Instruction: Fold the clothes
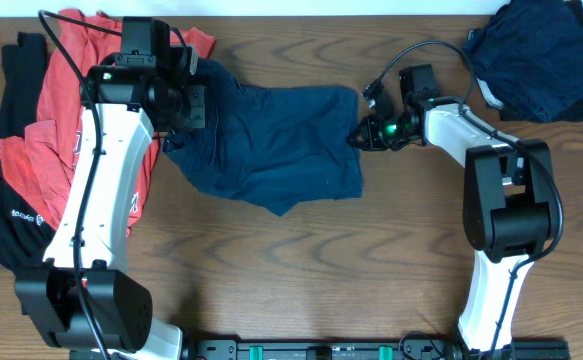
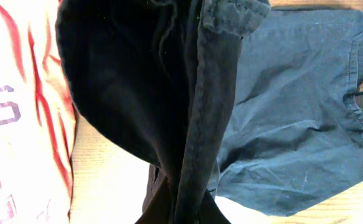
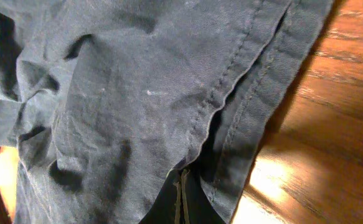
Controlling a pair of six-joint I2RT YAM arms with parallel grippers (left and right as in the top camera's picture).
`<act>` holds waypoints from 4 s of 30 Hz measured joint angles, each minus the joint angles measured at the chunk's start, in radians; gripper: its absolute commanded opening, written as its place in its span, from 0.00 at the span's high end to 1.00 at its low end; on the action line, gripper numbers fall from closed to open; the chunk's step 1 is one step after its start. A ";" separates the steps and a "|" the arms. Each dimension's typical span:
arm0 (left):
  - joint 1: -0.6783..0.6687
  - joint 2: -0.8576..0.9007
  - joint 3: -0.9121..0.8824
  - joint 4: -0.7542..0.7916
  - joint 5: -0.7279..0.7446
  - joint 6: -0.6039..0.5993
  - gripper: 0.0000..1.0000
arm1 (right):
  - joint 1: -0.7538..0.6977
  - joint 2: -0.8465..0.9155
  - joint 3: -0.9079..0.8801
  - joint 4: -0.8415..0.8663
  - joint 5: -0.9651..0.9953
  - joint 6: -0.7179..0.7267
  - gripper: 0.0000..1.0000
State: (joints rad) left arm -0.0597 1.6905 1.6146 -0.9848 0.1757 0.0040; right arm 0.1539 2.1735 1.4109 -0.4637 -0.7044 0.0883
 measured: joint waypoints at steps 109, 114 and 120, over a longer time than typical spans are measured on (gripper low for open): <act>-0.178 0.093 -0.194 0.045 0.019 -0.152 0.02 | -0.068 -0.192 0.001 -0.216 0.248 -0.013 0.12; -0.177 0.094 -0.201 0.066 0.003 -0.153 0.02 | -0.024 -0.192 0.001 -0.217 0.245 -0.019 0.14; -0.173 0.094 -0.201 0.103 -0.018 -0.168 0.02 | 0.051 -0.192 0.001 -0.217 0.277 -0.022 0.18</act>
State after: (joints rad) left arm -0.2325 1.7844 1.4139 -0.8814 0.1581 -0.1642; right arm 0.2047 1.9820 1.4117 -0.6807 -0.4278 0.0666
